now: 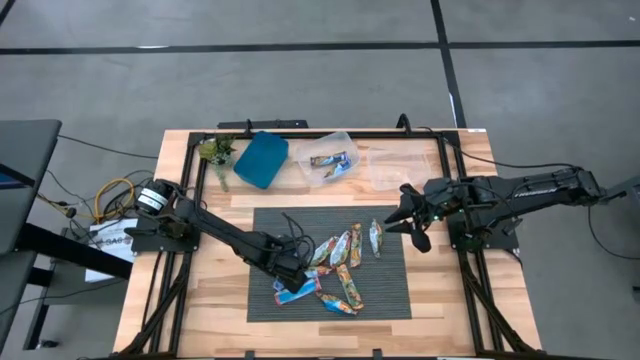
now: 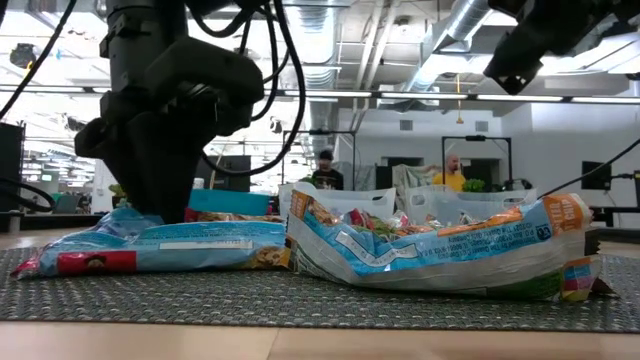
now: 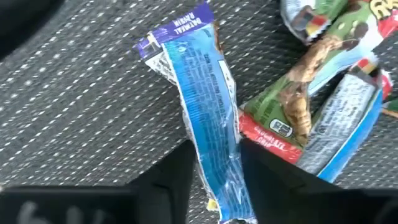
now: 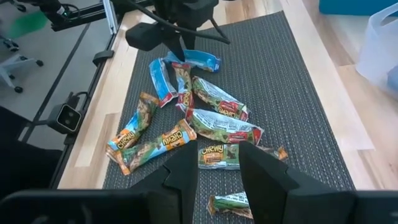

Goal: Pick and place Granola Bars by type
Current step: Put the blue granola bar into the left transparent bin

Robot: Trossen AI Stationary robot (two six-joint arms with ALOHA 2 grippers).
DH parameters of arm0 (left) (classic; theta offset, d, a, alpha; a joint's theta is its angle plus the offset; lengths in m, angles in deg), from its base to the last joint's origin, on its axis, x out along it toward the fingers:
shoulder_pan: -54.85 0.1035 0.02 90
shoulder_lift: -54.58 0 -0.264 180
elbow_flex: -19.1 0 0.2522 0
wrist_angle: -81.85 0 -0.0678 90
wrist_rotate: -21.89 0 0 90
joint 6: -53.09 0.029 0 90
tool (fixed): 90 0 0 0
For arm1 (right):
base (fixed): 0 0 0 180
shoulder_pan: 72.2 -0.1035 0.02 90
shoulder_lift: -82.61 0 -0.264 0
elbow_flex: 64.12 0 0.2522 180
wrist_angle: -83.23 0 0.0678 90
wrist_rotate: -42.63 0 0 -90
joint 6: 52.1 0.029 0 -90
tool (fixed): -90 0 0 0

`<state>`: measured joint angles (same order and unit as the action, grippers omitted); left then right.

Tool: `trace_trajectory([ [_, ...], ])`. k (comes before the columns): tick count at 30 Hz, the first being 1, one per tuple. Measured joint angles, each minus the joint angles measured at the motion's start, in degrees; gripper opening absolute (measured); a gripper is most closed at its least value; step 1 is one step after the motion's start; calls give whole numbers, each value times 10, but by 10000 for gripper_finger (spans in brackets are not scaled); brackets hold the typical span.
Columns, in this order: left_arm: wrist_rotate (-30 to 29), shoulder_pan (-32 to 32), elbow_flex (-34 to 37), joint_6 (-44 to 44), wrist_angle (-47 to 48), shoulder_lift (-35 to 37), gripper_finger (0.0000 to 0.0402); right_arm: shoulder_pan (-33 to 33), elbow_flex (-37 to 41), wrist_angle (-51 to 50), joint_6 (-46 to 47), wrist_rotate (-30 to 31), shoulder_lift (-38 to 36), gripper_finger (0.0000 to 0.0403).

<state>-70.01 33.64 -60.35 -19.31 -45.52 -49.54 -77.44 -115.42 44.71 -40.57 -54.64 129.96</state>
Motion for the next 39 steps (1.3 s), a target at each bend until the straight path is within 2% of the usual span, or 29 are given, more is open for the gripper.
trace_trajectory([
  [7, 1, 3, -5, 2, -1, 0, 11, 0, 0, -1, 0, 0, 0, 107],
  [11, -10, 17, -24, 21, 1, 7, 8, 1, 0, 17, -1, 6, 0, 107],
  [13, -34, 30, -38, 37, 6, 20, 6, 1, 0, 34, -11, 24, 0, 107],
  [19, -137, 98, -72, 102, 7, 81, 2, 1, -13, 51, -40, 128, 0, 107],
  [23, -177, 168, -95, 202, -7, 115, 1, 10, -36, 51, -72, 217, 0, 107],
  [26, -164, 230, -114, 296, -44, 120, 1, 33, -51, 52, -76, 278, 0, 107],
  [29, -132, 292, -134, 378, -90, 120, 0, 65, -59, 51, -76, 309, 0, 107],
  [36, -107, 416, -145, 473, -181, 94, 0, 147, -64, 44, -72, 330, 8, 107],
  [39, -67, 447, -144, 490, -185, 61, 0, 175, -64, 32, -53, 330, 19, 107],
])
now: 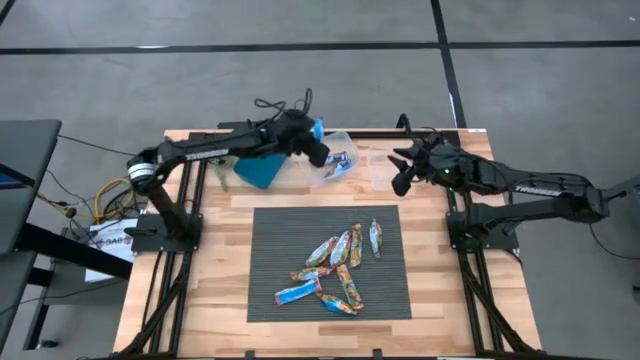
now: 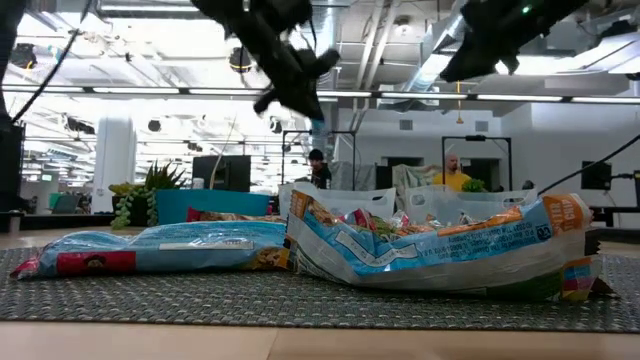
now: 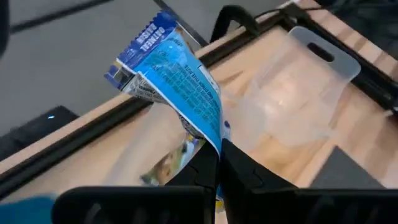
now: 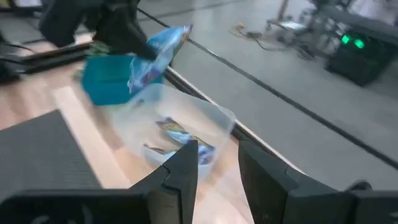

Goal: Pick and place Granola Bars by type
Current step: Put the blue granola bar into the left transparent bin, then put the yellow granola bar into the right transparent bin

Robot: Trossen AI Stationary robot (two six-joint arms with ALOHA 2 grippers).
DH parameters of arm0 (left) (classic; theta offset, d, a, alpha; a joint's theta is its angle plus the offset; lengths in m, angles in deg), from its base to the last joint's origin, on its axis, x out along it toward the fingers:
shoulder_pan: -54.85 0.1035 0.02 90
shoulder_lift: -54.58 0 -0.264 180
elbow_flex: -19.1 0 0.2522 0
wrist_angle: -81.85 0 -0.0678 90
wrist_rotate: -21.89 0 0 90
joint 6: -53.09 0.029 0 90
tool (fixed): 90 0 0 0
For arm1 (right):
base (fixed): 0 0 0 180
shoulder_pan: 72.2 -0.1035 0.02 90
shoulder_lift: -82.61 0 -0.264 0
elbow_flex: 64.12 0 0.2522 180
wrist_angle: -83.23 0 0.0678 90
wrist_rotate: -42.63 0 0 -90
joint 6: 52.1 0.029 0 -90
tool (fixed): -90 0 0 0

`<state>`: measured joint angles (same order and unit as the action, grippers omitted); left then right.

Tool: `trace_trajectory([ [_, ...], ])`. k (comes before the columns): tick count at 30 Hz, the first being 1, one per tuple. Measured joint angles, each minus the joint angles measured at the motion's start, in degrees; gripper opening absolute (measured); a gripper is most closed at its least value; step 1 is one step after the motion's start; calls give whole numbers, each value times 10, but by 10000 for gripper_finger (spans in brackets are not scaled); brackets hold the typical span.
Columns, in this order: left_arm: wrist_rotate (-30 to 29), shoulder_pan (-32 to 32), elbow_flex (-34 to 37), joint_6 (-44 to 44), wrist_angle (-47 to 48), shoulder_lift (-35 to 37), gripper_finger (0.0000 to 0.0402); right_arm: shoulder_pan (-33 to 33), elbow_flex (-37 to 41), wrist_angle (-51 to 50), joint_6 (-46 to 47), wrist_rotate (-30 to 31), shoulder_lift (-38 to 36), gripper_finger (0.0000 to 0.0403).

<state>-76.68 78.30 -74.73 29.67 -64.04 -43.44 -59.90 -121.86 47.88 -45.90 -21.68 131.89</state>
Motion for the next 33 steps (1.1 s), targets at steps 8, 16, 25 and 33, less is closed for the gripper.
trace_trajectory([
  [8, 40, 16, 1, 3, -8, -78, 10, 23, 1, -25, 34, -36, 37, 107],
  [16, 50, 15, 1, 6, -26, -101, 90, 22, 1, -21, 39, -63, 45, 107],
  [25, 140, 2, -62, 57, 5, -96, 145, 19, -5, -28, 35, -159, 39, 107],
  [33, 173, -85, -242, 157, 184, -86, 125, -29, -65, -193, 169, -181, 56, 107],
])
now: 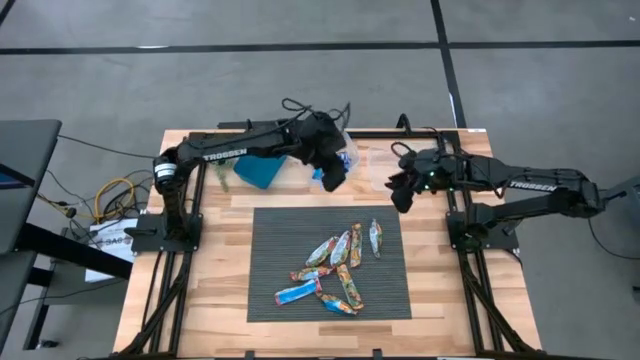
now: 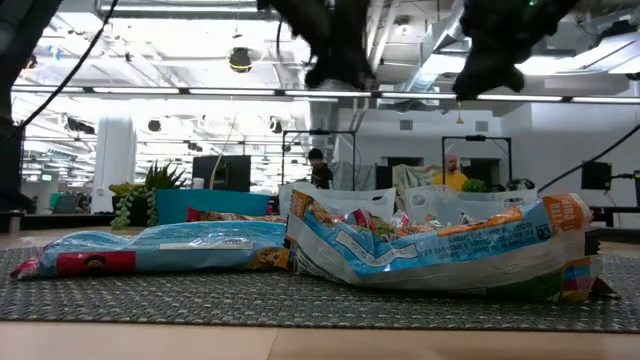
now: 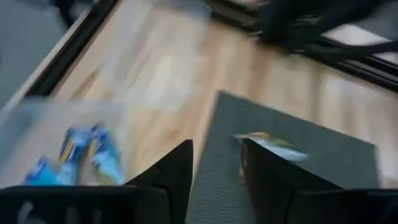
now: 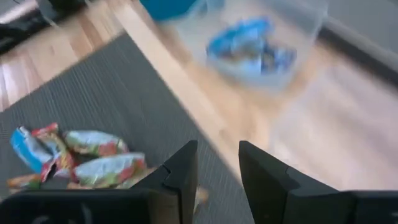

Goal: Pick and place Granola Bars by type
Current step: Put the yellow granola bar into the right transparent bin

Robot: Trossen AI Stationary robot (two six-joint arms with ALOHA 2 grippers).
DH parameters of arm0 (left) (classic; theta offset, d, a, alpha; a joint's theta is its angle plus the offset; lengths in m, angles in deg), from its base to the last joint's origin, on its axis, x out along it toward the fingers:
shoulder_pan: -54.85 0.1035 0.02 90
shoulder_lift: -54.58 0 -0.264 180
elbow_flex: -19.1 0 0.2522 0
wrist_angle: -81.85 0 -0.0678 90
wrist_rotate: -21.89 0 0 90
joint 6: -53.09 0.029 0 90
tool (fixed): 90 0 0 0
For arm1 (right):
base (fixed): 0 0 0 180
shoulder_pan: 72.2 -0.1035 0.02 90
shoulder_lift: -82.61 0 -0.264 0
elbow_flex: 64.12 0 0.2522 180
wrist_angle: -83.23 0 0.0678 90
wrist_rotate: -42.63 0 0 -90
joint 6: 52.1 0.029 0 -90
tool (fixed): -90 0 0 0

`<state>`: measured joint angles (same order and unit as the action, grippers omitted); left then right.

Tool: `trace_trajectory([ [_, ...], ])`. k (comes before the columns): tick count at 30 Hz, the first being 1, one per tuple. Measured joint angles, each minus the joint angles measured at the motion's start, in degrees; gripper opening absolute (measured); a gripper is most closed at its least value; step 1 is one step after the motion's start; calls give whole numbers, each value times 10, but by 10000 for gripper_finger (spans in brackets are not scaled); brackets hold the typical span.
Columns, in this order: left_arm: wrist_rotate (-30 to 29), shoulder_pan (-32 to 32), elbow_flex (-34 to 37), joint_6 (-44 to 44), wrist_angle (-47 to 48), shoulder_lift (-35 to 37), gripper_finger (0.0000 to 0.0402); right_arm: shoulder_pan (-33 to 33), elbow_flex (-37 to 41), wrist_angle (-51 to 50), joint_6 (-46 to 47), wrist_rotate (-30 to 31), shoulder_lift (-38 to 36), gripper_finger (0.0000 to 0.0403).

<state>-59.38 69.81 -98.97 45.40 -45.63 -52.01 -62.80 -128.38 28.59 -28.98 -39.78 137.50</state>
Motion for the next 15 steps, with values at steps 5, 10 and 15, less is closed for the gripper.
trace_trajectory([
  [5, 5, -53, 11, 19, -13, 73, 101, -61, 3, -75, 121, -1, 27, 107],
  [10, -2, -70, 108, -2, -26, 178, 70, -117, 21, -75, 239, 7, 57, 107],
  [15, 0, -88, 268, -51, -129, 298, 52, -158, 28, -76, 370, 13, 118, 107],
])
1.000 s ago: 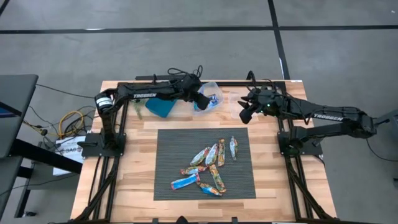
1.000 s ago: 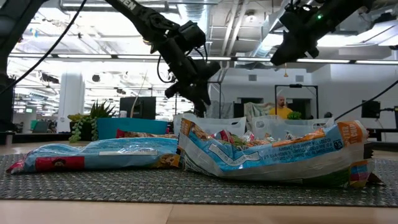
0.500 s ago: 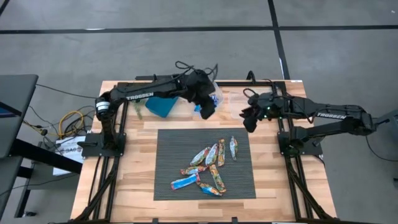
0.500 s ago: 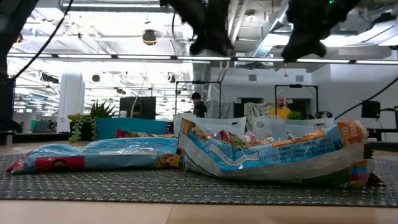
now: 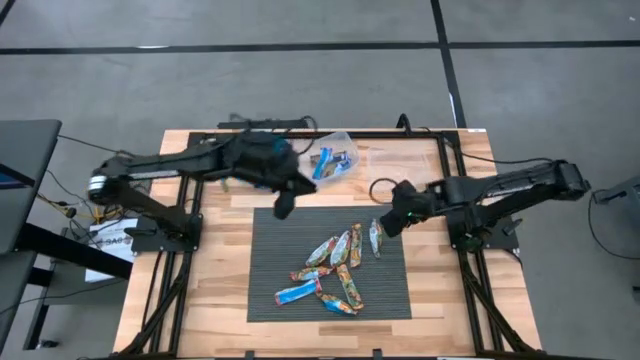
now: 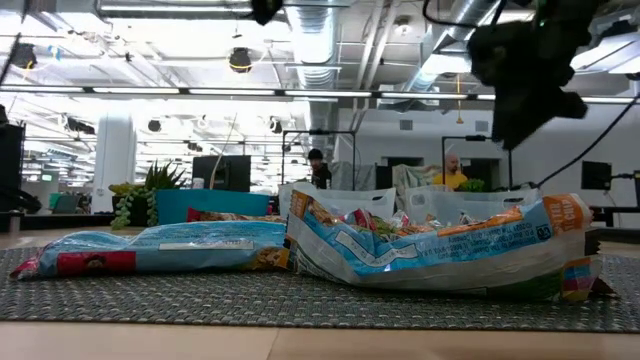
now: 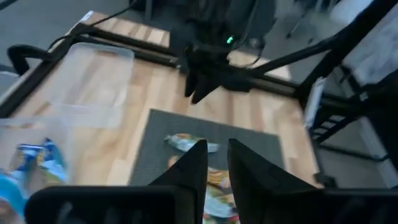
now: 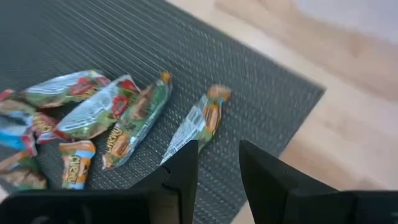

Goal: Pick and place Granola Bars by type
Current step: Put the yellow granola bar into the right transparent bin

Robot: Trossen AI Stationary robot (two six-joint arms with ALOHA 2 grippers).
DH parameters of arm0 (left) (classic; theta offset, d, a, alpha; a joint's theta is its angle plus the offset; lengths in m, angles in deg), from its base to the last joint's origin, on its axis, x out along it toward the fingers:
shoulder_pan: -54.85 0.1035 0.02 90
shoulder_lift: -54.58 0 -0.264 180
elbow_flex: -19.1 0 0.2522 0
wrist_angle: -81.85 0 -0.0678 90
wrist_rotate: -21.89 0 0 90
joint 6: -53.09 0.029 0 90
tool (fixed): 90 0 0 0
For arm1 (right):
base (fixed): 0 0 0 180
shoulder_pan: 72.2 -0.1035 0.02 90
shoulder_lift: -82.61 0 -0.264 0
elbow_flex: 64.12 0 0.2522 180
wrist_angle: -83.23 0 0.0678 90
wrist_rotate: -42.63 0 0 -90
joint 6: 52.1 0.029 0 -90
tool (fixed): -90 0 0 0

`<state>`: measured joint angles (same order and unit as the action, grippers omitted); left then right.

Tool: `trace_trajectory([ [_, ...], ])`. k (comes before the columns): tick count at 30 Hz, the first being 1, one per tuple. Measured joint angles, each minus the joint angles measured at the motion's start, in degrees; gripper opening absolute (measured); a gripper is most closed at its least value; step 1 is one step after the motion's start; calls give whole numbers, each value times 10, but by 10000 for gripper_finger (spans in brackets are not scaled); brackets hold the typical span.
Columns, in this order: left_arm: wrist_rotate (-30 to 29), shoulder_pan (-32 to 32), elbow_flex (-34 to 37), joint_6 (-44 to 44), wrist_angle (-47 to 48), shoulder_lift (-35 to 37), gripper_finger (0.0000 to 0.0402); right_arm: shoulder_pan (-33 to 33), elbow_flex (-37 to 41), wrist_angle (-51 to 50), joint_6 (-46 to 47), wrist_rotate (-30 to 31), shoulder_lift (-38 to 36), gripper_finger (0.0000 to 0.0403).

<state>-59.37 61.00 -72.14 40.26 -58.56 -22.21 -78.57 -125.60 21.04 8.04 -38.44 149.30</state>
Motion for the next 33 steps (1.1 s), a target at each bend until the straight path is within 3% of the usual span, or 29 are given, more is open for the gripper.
trace_trajectory([
  [6, -1, -13, 168, -80, -104, 128, 49, -23, 0, 48, 77, -39, 97, 107],
  [11, -1, -16, 233, -117, -105, 191, 49, -23, 0, 86, 107, -85, 159, 107],
  [16, 0, -22, 245, -113, -98, 211, 49, -23, -9, 90, 106, -91, 191, 122],
  [26, 0, -24, 245, -83, -71, 213, 49, -16, -28, 89, 108, -90, 202, 210],
  [33, 0, -24, 245, -73, -55, 213, 49, -2, -28, 120, 114, -121, 266, 217],
])
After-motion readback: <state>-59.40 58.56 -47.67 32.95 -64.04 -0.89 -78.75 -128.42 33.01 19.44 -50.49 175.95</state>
